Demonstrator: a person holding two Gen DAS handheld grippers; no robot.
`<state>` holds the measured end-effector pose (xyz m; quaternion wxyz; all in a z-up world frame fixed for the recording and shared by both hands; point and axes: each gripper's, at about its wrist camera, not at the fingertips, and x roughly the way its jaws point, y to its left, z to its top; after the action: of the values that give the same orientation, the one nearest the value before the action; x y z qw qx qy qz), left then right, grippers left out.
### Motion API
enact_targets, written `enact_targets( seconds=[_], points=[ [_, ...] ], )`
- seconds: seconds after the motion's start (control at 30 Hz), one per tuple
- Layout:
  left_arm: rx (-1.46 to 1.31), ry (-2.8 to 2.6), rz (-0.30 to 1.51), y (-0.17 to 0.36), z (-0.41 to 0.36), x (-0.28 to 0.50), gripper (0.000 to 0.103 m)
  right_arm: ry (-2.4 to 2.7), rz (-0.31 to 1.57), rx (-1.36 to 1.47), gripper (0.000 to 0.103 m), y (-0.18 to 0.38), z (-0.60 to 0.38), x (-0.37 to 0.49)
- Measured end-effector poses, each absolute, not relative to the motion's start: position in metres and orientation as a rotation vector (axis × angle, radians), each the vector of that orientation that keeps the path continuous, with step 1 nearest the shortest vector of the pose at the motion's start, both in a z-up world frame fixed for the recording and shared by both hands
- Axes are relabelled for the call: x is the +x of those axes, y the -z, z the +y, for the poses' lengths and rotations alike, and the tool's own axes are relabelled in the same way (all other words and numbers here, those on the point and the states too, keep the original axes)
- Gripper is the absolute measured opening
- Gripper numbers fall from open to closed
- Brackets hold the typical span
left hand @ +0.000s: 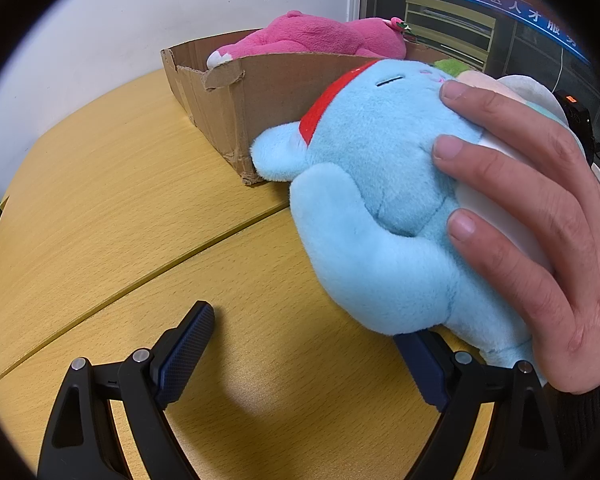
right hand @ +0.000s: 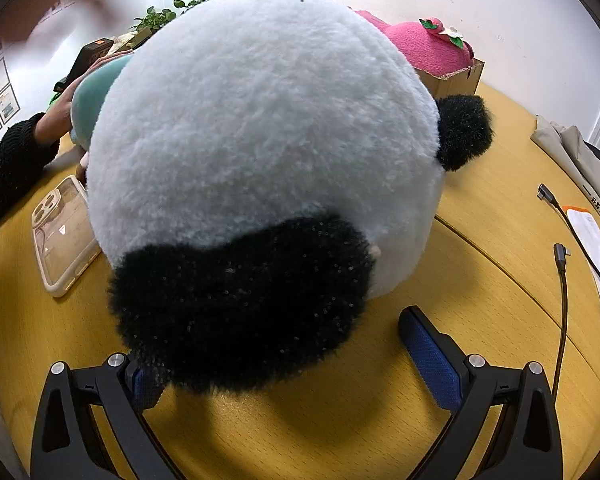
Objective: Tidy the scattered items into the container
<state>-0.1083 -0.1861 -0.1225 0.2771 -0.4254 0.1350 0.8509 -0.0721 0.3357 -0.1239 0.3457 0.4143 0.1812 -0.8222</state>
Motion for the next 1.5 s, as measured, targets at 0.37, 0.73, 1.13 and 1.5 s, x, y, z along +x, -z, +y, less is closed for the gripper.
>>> enact_targets(
  seconds=[0.37, 0.73, 1.13, 1.5],
  points=[
    [-1.142, -2.285, 0.363, 0.1237, -0.1853, -0.1085, 0.09, 2.138, 0.469, 1.078, 0.103, 0.1243, 0.3358, -0.0734],
    [-1.143, -2.284, 0.362, 0.1238, -0.1857, -0.1099, 0.09, 2.155, 0.46, 1.087, 0.103, 0.1226, 0.3348, -0.0721],
    [-1.144, -2.284, 0.362, 0.1245, -0.1854, -0.1107, 0.09, 2.155, 0.459, 1.088, 0.103, 0.1238, 0.3353, -0.075],
    [-1.146, -2.283, 0.362, 0.1256, -0.1856, -0.1081, 0.09, 2.182, 0.447, 1.103, 0.103, 0.122, 0.3342, -0.0716]
  ],
)
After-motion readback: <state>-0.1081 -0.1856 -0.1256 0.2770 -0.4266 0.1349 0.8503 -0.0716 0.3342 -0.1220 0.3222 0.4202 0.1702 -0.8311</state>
